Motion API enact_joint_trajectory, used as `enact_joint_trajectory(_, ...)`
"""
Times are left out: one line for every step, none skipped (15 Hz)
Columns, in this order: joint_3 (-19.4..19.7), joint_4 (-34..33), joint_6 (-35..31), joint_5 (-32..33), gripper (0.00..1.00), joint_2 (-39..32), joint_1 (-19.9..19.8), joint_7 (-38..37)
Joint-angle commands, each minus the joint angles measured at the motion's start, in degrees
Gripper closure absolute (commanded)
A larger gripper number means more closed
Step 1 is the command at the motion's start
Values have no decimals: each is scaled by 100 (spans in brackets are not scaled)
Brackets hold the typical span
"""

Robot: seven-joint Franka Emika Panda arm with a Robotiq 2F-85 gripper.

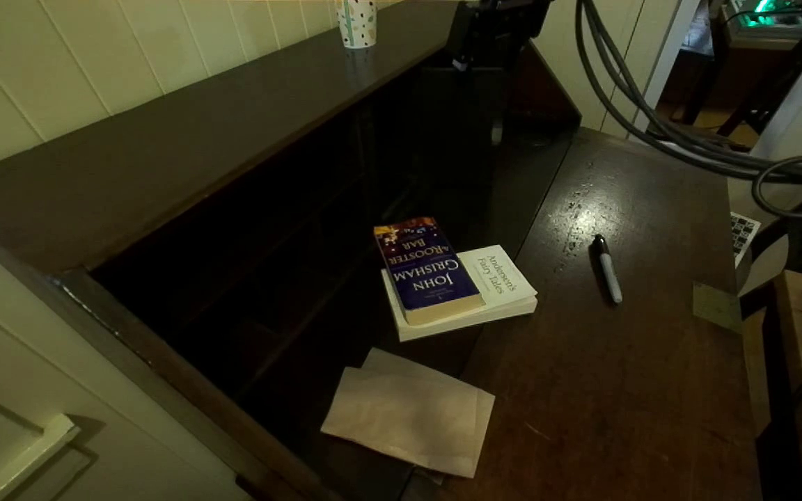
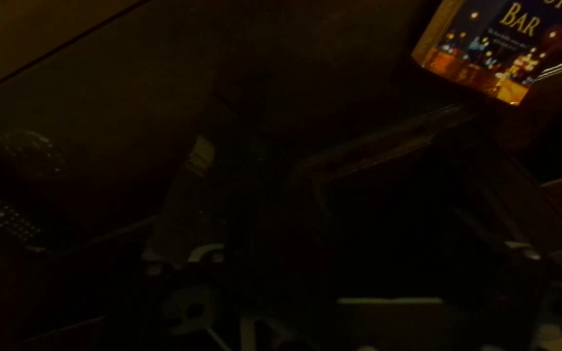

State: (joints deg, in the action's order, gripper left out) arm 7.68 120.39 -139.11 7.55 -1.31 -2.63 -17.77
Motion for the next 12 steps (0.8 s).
enact_joint_trajectory(23, 10, 34, -167, 0, 176, -260, 895)
enact_joint_trajectory(41, 9, 17, -171, 0, 182, -319, 1109)
enact_joint_trajectory(68, -13, 16, -154, 0, 177, -376, 1290)
enact_joint_trajectory(92, -33, 11, -204, 0, 161, -424, 1487)
enact_joint_trajectory(117, -37, -34, -241, 0, 153, -470, 1705)
enact_joint_trajectory(139, -42, -76, -304, 0, 137, -514, 1940)
enact_joint_trajectory(164, -56, -103, -350, 0, 113, -552, 2103)
enact_joint_trajectory(190, -83, -109, -439, 0, 81, -589, 2326)
enact_joint_trajectory(212, -109, -117, -520, 0, 49, -620, 2511)
enact_joint_trajectory(227, -117, -175, -584, 0, 16, -648, 2712)
enact_joint_trajectory(245, -119, -264, -664, 0, -31, -672, 2942)
enact_joint_trajectory(251, -122, -356, -811, 0, -88, -697, 3227)
